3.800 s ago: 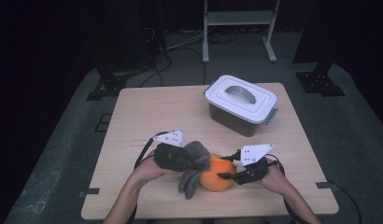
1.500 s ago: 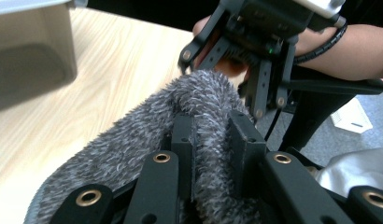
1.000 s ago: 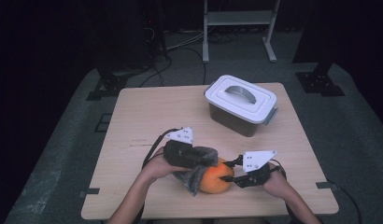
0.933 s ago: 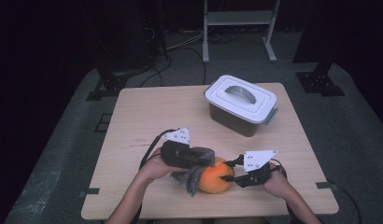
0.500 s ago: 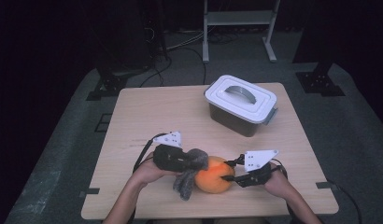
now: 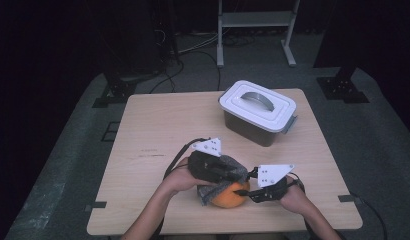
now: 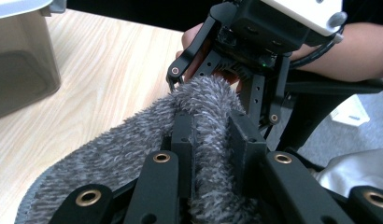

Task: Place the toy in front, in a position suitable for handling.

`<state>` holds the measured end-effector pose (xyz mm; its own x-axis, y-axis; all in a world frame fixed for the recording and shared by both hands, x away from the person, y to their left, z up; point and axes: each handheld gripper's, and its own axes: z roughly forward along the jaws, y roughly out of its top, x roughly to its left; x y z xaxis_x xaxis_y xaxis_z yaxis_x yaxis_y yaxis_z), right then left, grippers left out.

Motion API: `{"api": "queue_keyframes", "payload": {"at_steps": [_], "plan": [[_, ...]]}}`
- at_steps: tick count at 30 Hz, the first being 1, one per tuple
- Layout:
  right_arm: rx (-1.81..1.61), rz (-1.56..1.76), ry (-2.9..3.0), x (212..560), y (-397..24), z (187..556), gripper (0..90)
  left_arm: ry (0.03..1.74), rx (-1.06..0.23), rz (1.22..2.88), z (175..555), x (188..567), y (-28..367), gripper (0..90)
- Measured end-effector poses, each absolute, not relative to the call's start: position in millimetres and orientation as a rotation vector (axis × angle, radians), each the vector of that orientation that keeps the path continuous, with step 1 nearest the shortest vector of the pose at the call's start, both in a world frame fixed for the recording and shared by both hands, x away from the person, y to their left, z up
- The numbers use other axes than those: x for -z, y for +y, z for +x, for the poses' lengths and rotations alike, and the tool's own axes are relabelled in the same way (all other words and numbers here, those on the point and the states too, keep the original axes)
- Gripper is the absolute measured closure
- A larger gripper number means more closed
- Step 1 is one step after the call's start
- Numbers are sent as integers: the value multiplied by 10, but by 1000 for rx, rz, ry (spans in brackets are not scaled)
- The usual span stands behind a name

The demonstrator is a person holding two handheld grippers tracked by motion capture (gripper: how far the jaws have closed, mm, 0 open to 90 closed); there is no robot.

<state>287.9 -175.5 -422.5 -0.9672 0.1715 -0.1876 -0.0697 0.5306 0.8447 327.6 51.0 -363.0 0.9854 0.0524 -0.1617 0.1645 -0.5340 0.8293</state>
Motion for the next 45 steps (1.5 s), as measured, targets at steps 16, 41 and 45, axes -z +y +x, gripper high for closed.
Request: {"api": "queue_keyframes", "payload": {"at_steps": [16,41,45], "plan": [[-1448,125,2530,4251,-1860,2924,560,181,133,2127,3282,3653,700,738],[-1501,255,2562,4043,-1862,2980,324,208,135,2107,3318,3710,749,736],[-1508,246,2563,4111,-1911,2999,471,215,141,2100,3329,3709,806,737]]}}
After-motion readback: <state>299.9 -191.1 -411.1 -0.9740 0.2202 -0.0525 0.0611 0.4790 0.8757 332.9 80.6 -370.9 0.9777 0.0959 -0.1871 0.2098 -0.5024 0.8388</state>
